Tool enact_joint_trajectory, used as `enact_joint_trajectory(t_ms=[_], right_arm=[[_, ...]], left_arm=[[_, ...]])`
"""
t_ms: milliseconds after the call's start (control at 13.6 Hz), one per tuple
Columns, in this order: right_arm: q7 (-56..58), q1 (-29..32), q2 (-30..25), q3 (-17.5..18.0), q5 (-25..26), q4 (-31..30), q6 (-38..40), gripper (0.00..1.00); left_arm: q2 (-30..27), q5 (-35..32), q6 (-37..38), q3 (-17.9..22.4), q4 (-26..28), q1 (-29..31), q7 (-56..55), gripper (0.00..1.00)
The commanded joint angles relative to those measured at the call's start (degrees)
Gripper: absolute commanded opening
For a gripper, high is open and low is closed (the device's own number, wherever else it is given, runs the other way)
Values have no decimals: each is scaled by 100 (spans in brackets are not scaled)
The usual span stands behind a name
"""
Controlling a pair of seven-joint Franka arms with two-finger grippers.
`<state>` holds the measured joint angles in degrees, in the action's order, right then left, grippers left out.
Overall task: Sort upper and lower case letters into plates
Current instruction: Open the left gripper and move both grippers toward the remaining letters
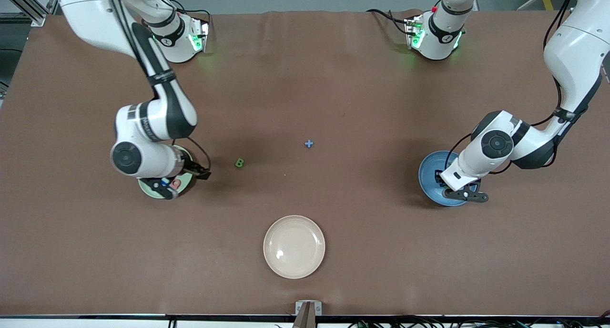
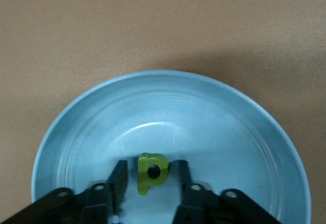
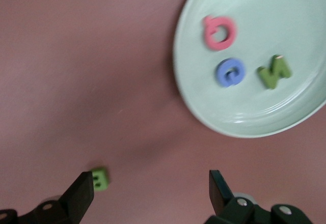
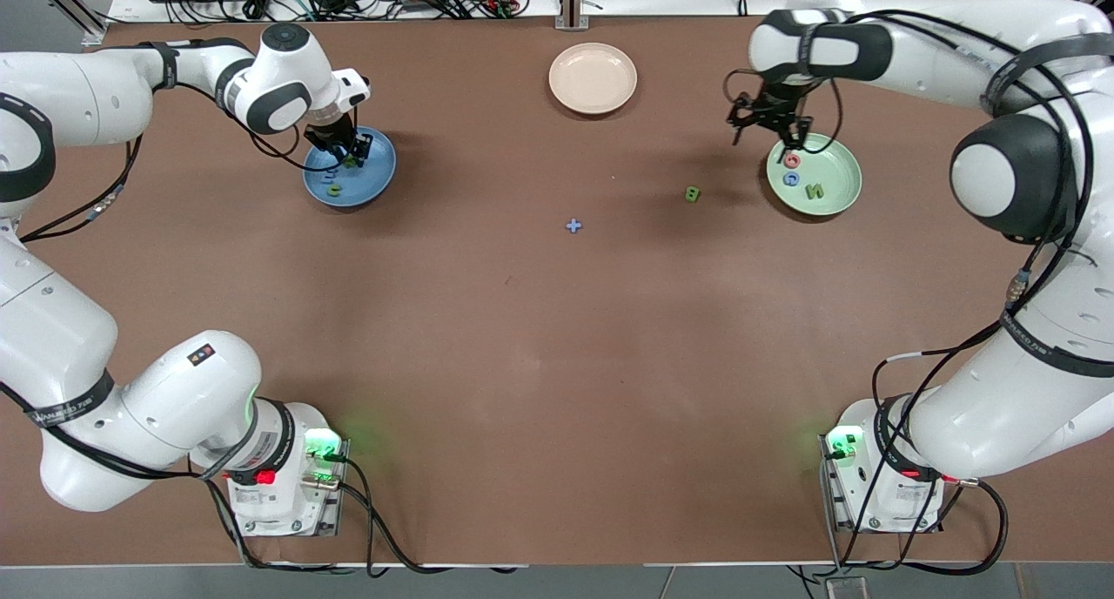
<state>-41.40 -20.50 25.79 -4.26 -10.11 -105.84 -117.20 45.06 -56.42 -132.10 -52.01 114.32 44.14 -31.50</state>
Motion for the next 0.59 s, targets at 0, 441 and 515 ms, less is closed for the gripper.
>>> enact_joint_trajectory(t_ms=[0,441,515], right_arm=[[482,-383,5,-49,-87,-24,-310,100],[545,-963,-39,-49,-96,-910,-1776,100],[536,-1025,-22,-49,-105,-1130,-2197,100]], left_arm=[[-154,-27,88,-159,20,-11,-40,100],[-155,439,1626,-1565,-6,-19,-1259,100],[-129,483,1644,-1671,3,-142,-1540,100]])
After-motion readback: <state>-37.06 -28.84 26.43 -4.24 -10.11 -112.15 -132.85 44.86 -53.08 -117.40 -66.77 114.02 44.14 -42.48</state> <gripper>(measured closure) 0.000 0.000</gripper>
